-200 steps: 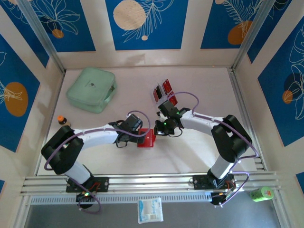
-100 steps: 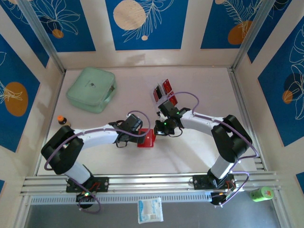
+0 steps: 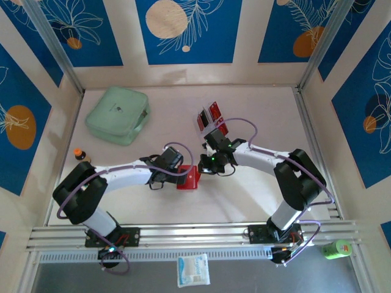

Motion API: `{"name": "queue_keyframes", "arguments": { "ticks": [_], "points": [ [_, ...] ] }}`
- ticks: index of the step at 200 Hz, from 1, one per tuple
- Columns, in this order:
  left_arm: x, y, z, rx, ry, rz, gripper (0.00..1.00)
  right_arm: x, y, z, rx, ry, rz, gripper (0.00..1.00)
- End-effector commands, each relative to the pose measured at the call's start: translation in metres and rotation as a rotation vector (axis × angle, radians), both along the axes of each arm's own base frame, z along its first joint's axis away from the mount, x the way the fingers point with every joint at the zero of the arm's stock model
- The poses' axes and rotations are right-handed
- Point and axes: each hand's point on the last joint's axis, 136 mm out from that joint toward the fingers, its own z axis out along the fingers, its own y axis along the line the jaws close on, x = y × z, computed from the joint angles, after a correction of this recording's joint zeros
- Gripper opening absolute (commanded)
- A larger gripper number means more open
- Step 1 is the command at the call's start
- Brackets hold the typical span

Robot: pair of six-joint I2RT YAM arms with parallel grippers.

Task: Put the credit cards into the card holder
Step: Close the button on the card holder.

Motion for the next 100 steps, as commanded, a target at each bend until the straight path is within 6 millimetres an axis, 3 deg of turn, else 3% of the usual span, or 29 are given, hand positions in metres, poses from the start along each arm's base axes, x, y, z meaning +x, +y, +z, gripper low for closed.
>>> {"name": "queue_keyframes", "arguments": {
  "ticks": [1, 100],
  "points": [
    [-0.013, 0.010, -0.011, 0.054, 0.034, -0.023, 1.00, -0.005, -0.002, 0.005, 0.022, 0.011, -0.006, 0.03],
    [-0.014, 0.009, -0.013, 0.043, 0.034, -0.020, 1.00, -0.011, 0.023, 0.004, 0.093, 0.034, 0.048, 0.00]
  ]
}}
